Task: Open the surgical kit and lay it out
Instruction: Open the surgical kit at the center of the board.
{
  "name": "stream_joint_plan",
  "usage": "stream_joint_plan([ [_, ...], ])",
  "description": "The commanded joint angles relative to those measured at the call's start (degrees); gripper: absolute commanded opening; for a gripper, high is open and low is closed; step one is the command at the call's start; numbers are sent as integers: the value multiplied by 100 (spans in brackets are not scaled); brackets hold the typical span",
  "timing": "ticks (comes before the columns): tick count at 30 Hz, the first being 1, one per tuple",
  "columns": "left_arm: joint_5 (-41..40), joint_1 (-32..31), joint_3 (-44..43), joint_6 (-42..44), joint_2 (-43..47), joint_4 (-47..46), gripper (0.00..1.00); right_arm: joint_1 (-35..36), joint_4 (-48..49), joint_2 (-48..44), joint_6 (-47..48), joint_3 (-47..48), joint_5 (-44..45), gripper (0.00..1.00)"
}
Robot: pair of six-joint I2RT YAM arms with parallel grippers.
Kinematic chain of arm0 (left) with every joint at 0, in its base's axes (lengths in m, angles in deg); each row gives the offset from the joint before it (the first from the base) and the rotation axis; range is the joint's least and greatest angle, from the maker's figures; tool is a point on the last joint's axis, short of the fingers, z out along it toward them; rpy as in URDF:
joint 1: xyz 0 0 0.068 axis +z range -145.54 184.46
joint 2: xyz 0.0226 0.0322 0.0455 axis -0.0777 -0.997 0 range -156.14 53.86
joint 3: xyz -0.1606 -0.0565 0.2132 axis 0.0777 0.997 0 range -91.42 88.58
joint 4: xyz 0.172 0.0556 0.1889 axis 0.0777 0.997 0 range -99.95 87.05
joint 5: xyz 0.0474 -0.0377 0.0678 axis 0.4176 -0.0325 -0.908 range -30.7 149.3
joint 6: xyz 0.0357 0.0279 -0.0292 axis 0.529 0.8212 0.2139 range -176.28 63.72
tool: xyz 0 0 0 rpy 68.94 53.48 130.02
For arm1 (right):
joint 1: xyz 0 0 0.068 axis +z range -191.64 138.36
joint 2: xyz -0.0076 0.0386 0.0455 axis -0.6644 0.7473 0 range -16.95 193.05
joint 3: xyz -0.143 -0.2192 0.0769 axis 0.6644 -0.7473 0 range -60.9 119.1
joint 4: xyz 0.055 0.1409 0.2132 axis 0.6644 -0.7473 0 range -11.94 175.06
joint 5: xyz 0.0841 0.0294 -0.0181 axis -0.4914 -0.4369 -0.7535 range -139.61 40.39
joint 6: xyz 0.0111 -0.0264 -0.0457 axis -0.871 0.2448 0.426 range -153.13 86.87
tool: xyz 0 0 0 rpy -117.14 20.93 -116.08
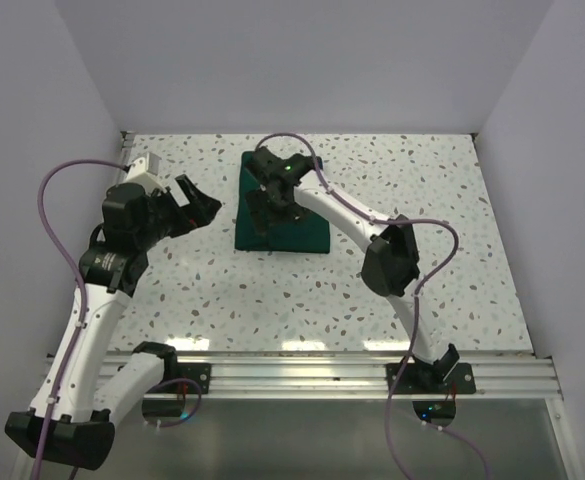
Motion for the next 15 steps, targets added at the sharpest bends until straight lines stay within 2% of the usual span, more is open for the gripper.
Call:
stream_joint_plan([
  [1, -308, -13, -190, 263, 24, 570, 97, 196, -219, 383, 86, 404, -52, 91],
  [9, -571, -13, -322, 589, 192, 1001, 97, 240, -8, 1228, 50, 940, 141, 89],
  [11, -580, -13, -375, 659, 174, 1142, 97, 232, 27, 1395, 51, 1001, 256, 84],
  [12, -589, -13, -375, 668, 174, 1194, 97, 240, 97, 1430, 51, 1010, 299, 80],
  [15, -580, -13, -401, 721, 165, 1326, 97, 214, 194, 1518, 7, 1010, 344, 55],
])
